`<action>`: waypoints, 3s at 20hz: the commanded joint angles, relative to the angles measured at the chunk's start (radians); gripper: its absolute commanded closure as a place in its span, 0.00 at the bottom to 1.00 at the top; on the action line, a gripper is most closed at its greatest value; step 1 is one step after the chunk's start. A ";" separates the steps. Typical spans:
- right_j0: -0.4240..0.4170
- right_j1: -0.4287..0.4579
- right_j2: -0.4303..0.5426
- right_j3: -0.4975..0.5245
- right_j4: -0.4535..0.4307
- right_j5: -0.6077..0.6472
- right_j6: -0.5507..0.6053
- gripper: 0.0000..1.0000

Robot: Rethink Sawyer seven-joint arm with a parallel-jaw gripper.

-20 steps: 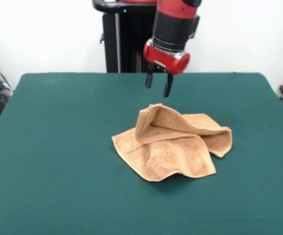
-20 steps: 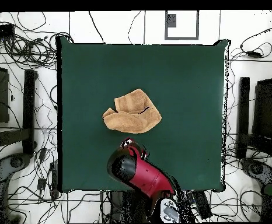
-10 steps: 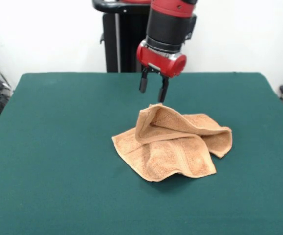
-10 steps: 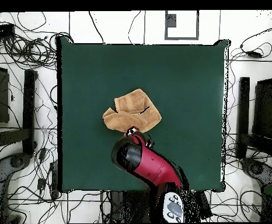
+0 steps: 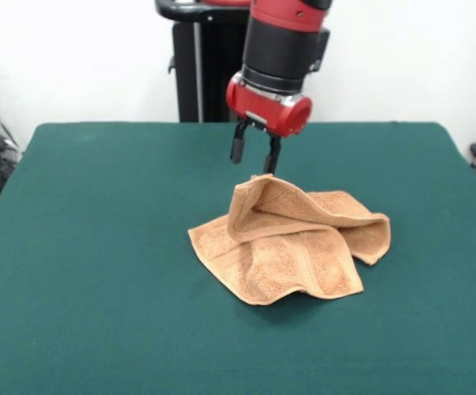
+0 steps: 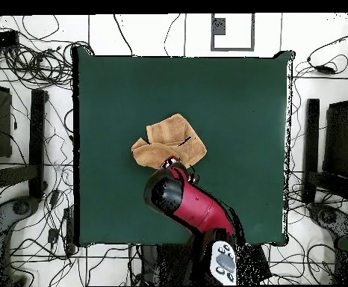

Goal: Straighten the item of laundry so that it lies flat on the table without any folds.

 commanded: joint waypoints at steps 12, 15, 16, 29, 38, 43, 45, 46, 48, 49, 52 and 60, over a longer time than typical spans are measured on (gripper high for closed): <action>0.049 0.026 0.042 -0.059 0.065 0.085 0.224 0.00; 0.097 -0.005 -0.016 -0.071 0.067 0.172 0.233 0.00; 0.111 -0.011 -0.037 -0.083 0.065 0.206 0.235 0.00; 0.153 -0.013 -0.114 -0.182 0.041 0.385 0.254 0.00; 0.121 0.029 -0.089 -0.229 0.053 0.389 0.251 0.00; 0.136 0.048 -0.121 -0.290 0.047 0.463 0.276 0.00; 0.144 0.053 -0.132 -0.309 0.045 0.488 0.289 0.00; 0.147 0.055 -0.135 -0.316 0.043 0.497 0.292 0.00; 0.149 0.056 -0.140 -0.328 0.042 0.511 0.297 0.00; 0.150 0.057 -0.143 -0.334 0.040 0.517 0.297 0.00; 0.156 0.056 -0.151 -0.347 0.039 0.536 0.305 0.00; 0.164 0.070 -0.168 -0.395 0.044 0.587 0.329 0.00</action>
